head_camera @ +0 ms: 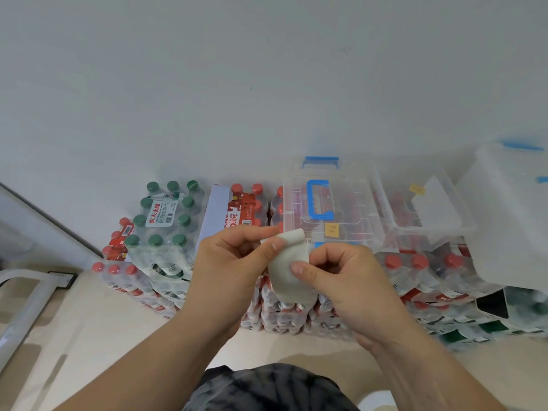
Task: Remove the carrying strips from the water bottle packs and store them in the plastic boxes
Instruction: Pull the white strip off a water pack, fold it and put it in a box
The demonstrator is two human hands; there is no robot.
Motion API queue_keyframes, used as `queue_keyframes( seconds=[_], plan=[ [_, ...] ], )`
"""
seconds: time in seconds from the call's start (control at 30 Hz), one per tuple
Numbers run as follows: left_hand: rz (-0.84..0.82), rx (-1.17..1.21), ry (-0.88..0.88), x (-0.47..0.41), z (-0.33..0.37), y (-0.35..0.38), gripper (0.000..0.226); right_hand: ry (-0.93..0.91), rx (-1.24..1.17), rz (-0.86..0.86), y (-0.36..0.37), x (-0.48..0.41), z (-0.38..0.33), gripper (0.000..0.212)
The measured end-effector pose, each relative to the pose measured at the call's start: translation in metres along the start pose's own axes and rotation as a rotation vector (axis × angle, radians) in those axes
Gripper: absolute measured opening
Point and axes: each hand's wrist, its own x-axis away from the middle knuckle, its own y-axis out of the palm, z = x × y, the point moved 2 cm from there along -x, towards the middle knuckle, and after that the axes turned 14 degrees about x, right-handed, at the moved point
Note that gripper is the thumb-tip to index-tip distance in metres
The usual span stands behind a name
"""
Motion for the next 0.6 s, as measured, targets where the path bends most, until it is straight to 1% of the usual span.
queue_keyframes(
  seconds=[0.17,0.27,0.33,0.43,0.53,0.6],
  plan=[
    [-0.036,-0.068,0.024,-0.0008,0.0023,-0.0015,0.011,-0.038,0.007,0.035,0.002,0.0036,-0.0019,0.007],
    [-0.045,-0.074,0.033,-0.0026,0.0019,-0.0017,0.025,-0.032,-0.039,0.075,0.0028,0.0064,-0.005,0.02],
    [-0.054,-0.087,0.051,-0.0024,0.0013,-0.0017,0.027,-0.03,-0.061,0.099,0.0028,0.0075,-0.0066,0.022],
    [-0.094,-0.124,0.098,-0.0008,0.0006,-0.002,0.026,-0.038,-0.082,0.147,0.0022,0.0073,-0.0071,0.013],
    [-0.118,-0.238,0.191,0.0,-0.003,-0.0042,0.02,-0.047,-0.107,0.181,0.0022,0.0073,-0.0073,0.031],
    [-0.15,-0.323,0.283,0.0014,-0.0056,-0.0045,0.014,-0.042,-0.097,0.198,0.0015,0.0073,-0.0071,0.033]
  ],
)
